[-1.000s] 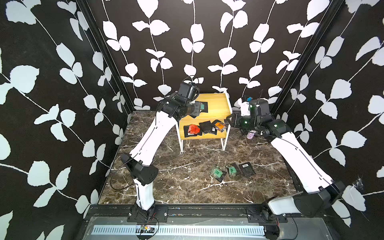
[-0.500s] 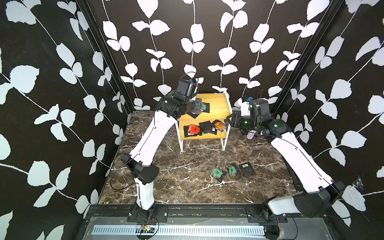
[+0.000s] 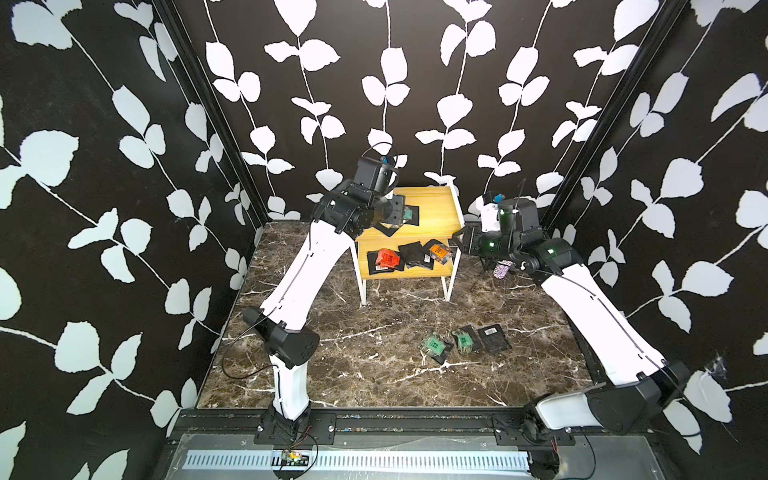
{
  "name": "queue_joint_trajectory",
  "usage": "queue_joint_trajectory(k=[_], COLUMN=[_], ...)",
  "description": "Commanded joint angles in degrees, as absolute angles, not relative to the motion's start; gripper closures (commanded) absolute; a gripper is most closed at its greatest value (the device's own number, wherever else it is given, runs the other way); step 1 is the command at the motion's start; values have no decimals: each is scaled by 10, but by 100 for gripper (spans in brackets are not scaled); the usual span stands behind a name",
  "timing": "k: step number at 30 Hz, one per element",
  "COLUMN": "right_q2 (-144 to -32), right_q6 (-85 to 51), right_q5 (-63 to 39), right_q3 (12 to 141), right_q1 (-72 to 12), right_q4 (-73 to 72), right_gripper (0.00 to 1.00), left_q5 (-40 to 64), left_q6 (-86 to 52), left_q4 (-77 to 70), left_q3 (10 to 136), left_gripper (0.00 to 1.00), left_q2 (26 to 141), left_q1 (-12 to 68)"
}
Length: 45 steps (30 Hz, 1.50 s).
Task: Remove the tea bags from the shelf
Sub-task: Pick up the tea bag from the shelf.
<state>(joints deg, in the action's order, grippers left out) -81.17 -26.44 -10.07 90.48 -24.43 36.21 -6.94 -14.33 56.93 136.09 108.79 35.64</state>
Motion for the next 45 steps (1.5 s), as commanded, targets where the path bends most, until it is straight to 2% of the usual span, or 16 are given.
queue_joint_trajectory(k=[1,12,18,29,41,45], right_q2=[-818,-818,-816,-812,-810,-808], right_q6=[-266,-266,-267,-270,-272,-273], right_q5=[-99,-98,-98,-101,-103,-103], right_q3=[896,891,888,880,876,875], right_q1=[-241,-239,-236,-233,-233,-232], right_q4=[343,342,341,336,334,334], right_gripper=[52,52,52,52,52,52], left_q5=[-75,-124,-143,-134,-121,-118], left_q6=[-138,-106,-100,-97,-91,-91], left_q4=[581,592,592,585,581,573], left_q3=[1353,1328,1302,1306,1360,1364], left_gripper=[43,44,55,82,100,100], left_q2=[1089,1096,1089,1088,1088,1084], left_q1=[362,387,392,392,392,392])
